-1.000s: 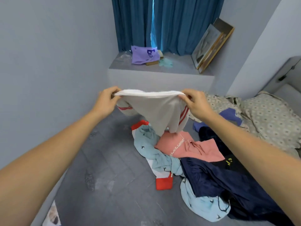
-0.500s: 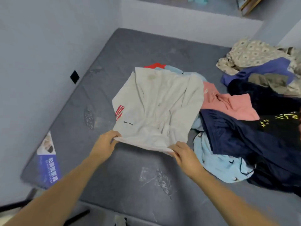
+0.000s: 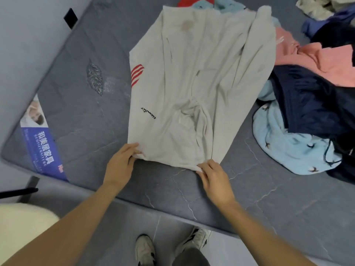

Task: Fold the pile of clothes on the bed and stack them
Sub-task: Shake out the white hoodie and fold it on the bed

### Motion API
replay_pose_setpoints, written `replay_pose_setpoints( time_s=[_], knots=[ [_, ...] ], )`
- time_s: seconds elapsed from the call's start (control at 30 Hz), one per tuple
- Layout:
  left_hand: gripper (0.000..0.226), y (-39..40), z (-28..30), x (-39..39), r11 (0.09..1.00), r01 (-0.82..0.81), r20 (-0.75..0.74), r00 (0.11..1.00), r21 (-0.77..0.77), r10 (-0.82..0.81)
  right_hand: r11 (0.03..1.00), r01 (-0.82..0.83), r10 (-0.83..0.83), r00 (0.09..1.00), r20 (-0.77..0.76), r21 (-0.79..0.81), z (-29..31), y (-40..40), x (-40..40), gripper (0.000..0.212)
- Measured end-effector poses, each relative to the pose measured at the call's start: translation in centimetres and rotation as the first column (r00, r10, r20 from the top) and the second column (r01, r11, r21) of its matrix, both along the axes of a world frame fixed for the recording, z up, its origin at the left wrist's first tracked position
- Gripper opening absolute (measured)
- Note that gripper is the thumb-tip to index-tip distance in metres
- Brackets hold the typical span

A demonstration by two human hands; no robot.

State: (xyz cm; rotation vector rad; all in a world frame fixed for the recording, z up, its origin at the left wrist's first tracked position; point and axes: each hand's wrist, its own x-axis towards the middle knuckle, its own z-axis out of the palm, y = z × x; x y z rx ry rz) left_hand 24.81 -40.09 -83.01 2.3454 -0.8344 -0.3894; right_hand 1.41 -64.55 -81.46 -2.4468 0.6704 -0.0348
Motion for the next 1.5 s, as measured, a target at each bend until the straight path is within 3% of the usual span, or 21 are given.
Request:
replay_pose_setpoints(
  time_s=[0.37,0.5,0.63,0.77,0.9,1.03,1.17,1.4,1.5],
  knots=[
    [0.031,7.0,0.1,-4.6,0.999,-0.031,-0.011,0.999,0.040,0.031,0.995,-0.085,0.089,0.993,-0.082,0.058,-0.5,5.9,-3.9,0.019],
    [0.038,7.0,0.1,-4.8,0.998,-0.033,-0.057,0.998,0.050,0.035,0.983,-0.103,0.134,0.969,-0.210,0.149,-0.3,5.4,-3.9,0.035],
    [0.043,5.6,1.2,-4.5,0.990,-0.138,-0.159,0.977,0.036,0.142,0.991,-0.089,0.110,0.968,-0.225,0.100,1.0,4.3,-2.7,0.045],
    [0.054,3.2,2.1,-3.0,0.901,-0.433,-0.356,0.845,-0.017,0.400,0.999,-0.035,0.036,0.998,-0.057,0.008,2.8,1.6,1.0,0.040],
    [0.050,2.1,2.4,-1.8,0.749,-0.661,-0.547,0.611,0.045,0.572,0.969,-0.234,0.237,0.971,0.027,-0.082,4.6,-0.1,7.9,0.038],
    [0.054,2.6,2.1,-3.4,0.566,-0.809,-0.652,0.344,0.159,0.675,0.807,-0.590,0.590,0.807,-0.018,-0.023,5.5,1.7,15.5,0.046],
    [0.040,3.0,1.6,-7.0,0.416,-0.888,-0.765,0.128,0.194,0.631,0.549,-0.835,0.833,0.544,-0.101,0.033,5.3,4.9,21.2,0.054],
    [0.030,-0.7,0.8,-14.0,0.276,-0.939,-0.841,-0.025,0.205,0.540,0.177,-0.984,0.972,0.174,-0.156,0.005,3.8,8.8,26.6,0.062],
    [0.023,-3.8,0.7,-17.6,0.220,-0.950,-0.863,-0.084,0.220,0.499,0.021,-1.000,0.968,0.026,-0.251,-0.020,2.8,10.0,27.0,0.064]
  ],
)
